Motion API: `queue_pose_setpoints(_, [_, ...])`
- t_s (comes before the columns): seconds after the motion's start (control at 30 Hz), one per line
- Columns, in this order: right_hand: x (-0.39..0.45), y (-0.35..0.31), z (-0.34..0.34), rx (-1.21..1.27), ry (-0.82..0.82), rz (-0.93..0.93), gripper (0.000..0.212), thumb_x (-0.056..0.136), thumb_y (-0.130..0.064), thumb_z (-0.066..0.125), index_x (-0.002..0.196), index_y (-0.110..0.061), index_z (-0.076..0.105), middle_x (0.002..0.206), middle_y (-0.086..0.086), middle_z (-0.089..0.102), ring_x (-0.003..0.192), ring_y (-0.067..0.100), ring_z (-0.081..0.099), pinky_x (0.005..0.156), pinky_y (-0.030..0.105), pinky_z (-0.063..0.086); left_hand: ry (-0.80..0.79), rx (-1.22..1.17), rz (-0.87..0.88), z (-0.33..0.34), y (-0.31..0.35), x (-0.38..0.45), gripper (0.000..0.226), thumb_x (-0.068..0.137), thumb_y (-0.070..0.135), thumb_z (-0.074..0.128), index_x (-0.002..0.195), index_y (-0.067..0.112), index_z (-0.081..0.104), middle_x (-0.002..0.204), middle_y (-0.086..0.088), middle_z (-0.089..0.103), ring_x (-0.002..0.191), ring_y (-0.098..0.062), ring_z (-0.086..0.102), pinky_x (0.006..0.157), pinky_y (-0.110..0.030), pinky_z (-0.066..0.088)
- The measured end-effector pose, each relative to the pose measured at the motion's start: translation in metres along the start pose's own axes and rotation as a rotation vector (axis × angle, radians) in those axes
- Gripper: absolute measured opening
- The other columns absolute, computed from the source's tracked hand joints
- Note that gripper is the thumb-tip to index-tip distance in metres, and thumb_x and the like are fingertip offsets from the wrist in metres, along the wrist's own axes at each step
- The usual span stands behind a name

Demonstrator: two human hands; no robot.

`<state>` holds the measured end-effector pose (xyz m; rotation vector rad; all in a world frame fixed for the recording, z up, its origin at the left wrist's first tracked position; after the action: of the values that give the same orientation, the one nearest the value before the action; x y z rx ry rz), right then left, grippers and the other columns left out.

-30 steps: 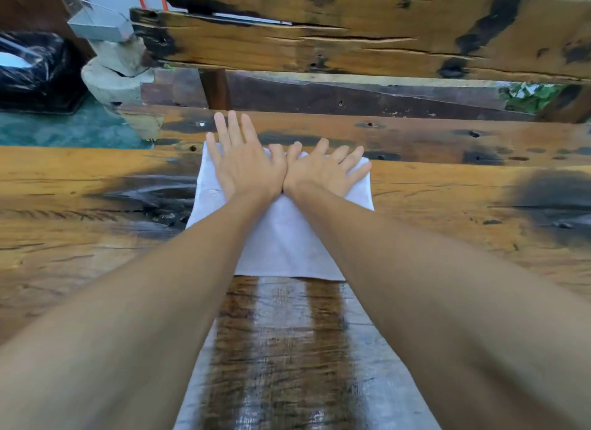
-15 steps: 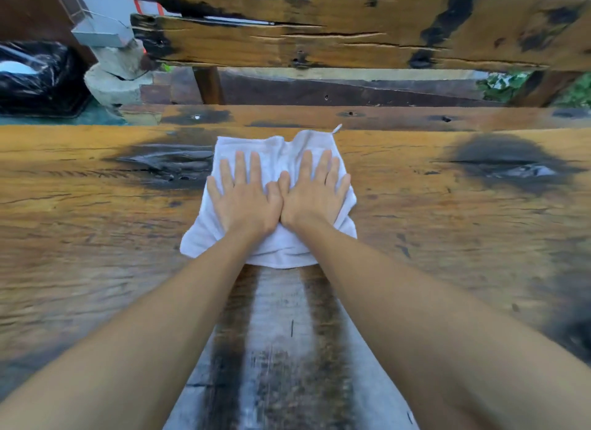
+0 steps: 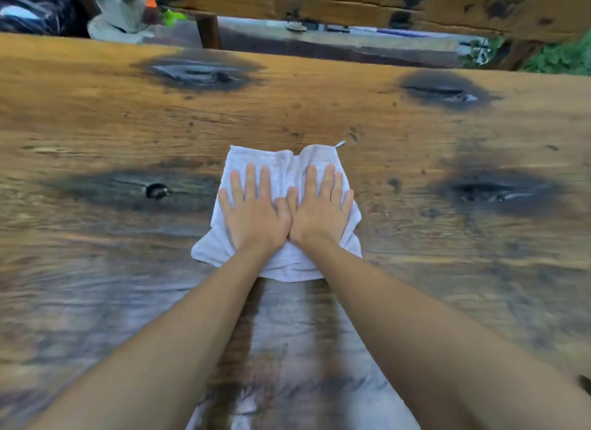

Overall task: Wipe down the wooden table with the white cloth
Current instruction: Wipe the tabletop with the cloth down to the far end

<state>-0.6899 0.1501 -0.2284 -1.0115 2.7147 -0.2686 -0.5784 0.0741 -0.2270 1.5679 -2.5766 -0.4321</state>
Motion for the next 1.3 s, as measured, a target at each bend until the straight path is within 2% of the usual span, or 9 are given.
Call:
queue_pose_setpoints(0.27, [-0.176, 0.071, 0.007, -0.008, -0.010, 0.029, 0.060, 0.107, -0.046, 0.016, 0.163, -0.027, 0.002, 0.171, 0.001, -0.010, 0.157, 0.018, -0.012, 0.126, 0.045, -0.005, -0.111, 0.018, 0.011, 0.008, 0.000, -0.183, 0.073, 0.093, 0.046, 0.013, 0.162, 0.025, 0.002, 0.171, 0.001, -0.006, 0.157, -0.026, -0.012, 0.126, -0.052, -0.002])
queue_pose_setpoints(0.37, [-0.239, 0.097, -0.002, -0.001, 0.048, 0.069, 0.062, 0.104, -0.045, 0.016, 0.162, -0.025, 0.014, 0.171, 0.002, 0.002, 0.158, 0.019, -0.002, 0.127, 0.045, 0.003, -0.118, 0.022, 0.028, 0.004, 0.004, -0.247, 0.074, 0.091, 0.047, 0.014, 0.162, 0.024, 0.008, 0.171, -0.001, 0.000, 0.157, -0.027, -0.007, 0.126, -0.052, 0.003])
queue_pose_setpoints(0.5, [-0.301, 0.123, -0.006, -0.007, 0.084, 0.089, 0.062, 0.101, -0.042, 0.037, 0.158, -0.021, 0.030, 0.168, 0.004, 0.020, 0.155, 0.020, 0.016, 0.123, 0.045, 0.016, -0.108, -0.011, -0.015, 0.006, 0.004, -0.312, 0.073, 0.093, 0.048, 0.027, 0.160, 0.023, 0.018, 0.170, -0.002, 0.012, 0.157, -0.028, 0.007, 0.124, -0.055, 0.016])
queue_pose_setpoints(0.67, [-0.341, 0.155, -0.008, 0.067, 0.050, 0.235, 0.062, 0.096, -0.051, 0.033, 0.153, -0.027, 0.042, 0.163, 0.005, 0.035, 0.148, 0.022, 0.037, 0.117, 0.049, 0.029, -0.131, -0.034, -0.102, 0.011, 0.005, -0.364, 0.075, 0.088, 0.049, 0.039, 0.159, 0.028, 0.025, 0.169, 0.002, 0.018, 0.156, -0.028, 0.016, 0.121, -0.056, 0.021])
queue_pose_setpoints(0.77, [-0.340, 0.155, -0.010, 0.047, 0.055, 0.291, 0.066, 0.098, -0.057, 0.022, 0.150, -0.026, 0.048, 0.162, 0.008, 0.037, 0.145, 0.025, 0.042, 0.114, 0.053, 0.030, -0.126, -0.013, -0.154, 0.009, 0.006, -0.363, 0.077, 0.084, 0.053, 0.039, 0.156, 0.029, 0.032, 0.166, 0.001, 0.028, 0.154, -0.029, 0.024, 0.119, -0.057, 0.022])
queue_pose_setpoints(0.87, [-0.322, 0.152, -0.013, 0.065, 0.073, 0.357, 0.074, 0.090, -0.059, 0.027, 0.151, -0.021, 0.046, 0.162, 0.014, 0.036, 0.146, 0.036, 0.039, 0.113, 0.061, 0.025, -0.101, -0.057, -0.210, 0.006, 0.011, -0.340, 0.084, 0.079, 0.066, 0.039, 0.152, 0.026, 0.042, 0.162, 0.000, 0.036, 0.151, -0.030, 0.031, 0.117, -0.058, 0.021])
queue_pose_setpoints(1.0, [-0.262, 0.147, -0.023, 0.070, 0.148, 0.398, 0.086, 0.076, -0.062, 0.043, 0.148, -0.016, 0.052, 0.161, 0.019, 0.034, 0.146, 0.041, 0.037, 0.113, 0.063, 0.025, -0.042, -0.043, -0.207, 0.006, 0.026, -0.281, 0.083, 0.086, 0.070, 0.021, 0.150, 0.024, 0.046, 0.162, -0.002, 0.037, 0.151, -0.034, 0.030, 0.117, -0.060, 0.018])
queue_pose_setpoints(1.13, [-0.199, 0.144, -0.022, 0.055, 0.197, 0.392, 0.081, 0.083, -0.058, 0.033, 0.148, -0.013, 0.051, 0.162, 0.024, 0.031, 0.148, 0.044, 0.034, 0.115, 0.064, 0.022, -0.017, -0.060, -0.172, 0.010, 0.046, -0.218, 0.086, 0.090, 0.071, 0.006, 0.151, 0.025, 0.044, 0.163, -0.001, 0.034, 0.152, -0.032, 0.028, 0.117, -0.060, 0.018])
queue_pose_setpoints(1.3, [-0.125, 0.133, -0.019, 0.050, 0.209, 0.391, 0.089, 0.077, -0.057, 0.039, 0.152, -0.011, 0.044, 0.163, 0.027, 0.025, 0.151, 0.046, 0.025, 0.118, 0.065, 0.016, 0.031, -0.032, -0.103, 0.016, 0.060, -0.143, 0.073, 0.091, 0.062, 0.026, 0.153, 0.026, 0.041, 0.165, -0.001, 0.030, 0.153, -0.031, 0.027, 0.117, -0.059, 0.019])
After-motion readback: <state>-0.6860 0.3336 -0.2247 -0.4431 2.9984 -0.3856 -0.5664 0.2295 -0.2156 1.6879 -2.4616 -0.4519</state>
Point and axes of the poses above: each hand's wrist, its own x-axis towards the middle knuckle, its own z-axis out of the palm, y = z × x, the point moved 10 cm from there along x, towards the middle knuckle
